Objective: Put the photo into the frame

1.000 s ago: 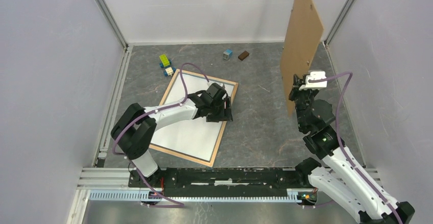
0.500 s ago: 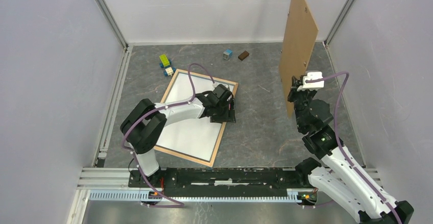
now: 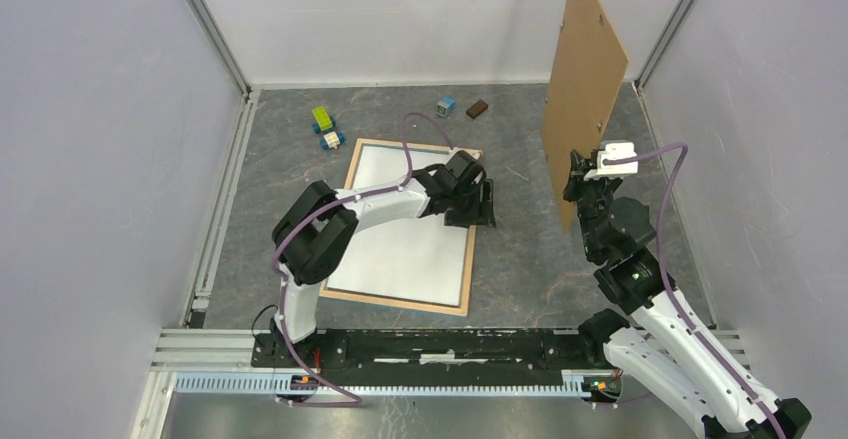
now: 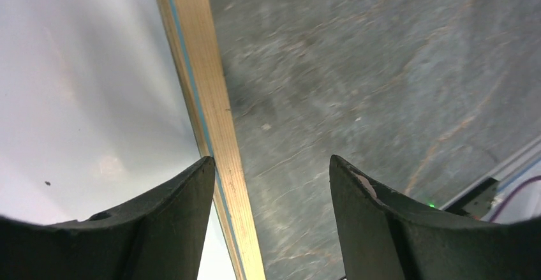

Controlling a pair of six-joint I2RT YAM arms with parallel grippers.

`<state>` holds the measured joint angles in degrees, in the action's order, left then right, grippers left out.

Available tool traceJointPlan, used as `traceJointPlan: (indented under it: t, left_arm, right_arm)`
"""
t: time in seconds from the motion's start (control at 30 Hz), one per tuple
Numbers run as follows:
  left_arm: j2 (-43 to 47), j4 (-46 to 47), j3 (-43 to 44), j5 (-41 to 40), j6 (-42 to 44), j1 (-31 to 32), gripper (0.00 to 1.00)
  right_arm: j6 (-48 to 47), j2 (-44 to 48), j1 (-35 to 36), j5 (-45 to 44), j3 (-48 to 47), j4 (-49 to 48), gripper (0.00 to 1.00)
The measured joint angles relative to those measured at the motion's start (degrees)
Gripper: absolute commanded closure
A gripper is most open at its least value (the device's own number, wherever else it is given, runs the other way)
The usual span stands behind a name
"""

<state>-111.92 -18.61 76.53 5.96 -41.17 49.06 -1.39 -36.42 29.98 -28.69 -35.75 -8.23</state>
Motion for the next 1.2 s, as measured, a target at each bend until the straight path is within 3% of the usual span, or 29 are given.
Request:
traceJointPlan:
  t: [0.2,0.4,0.5,0.63,0.9,1.03,1.2]
  left_arm:
    - [-3.98,0.72,7.30,2.49,0.00,1.27,0.13]
    - [-1.16,-2.58,8.04,2.73,1.05,1.57,0.05]
    - [5.07,-5.97,5.68,2.49,2.86,1.55,0.04]
    - [20.04,-12.52,1.60,-0.57,7.13,1.55,0.04]
    - [48.30,-24.76,-0.15,-14.60,15.56,1.53,0.00]
    - [57.77,-27.17,-1.31,-22.82,17.09,1.53,0.00]
    - [63.10,-25.57,-0.87,-27.21,17.33,1.46,0.00]
  right_arm:
    - [0.09,0.13,0.00,0.02,0.00,0.31,1.00]
    - [-0.24,0.94,0.00,0.00,-0.28,2.08,1.00]
    - [-0.02,0.98,-0.04,0.44,-1.36,4.17,1.00]
    - [2.40,-0.11,-0.13,3.41,-4.57,7.37,1.00]
    - [13.00,-6.14,-0.11,16.28,-14.78,13.57,1.00]
    - [20.63,-9.99,-0.11,23.15,-18.29,14.60,1.00]
    - [30.88,-15.47,-0.09,30.18,-18.43,16.76,1.00]
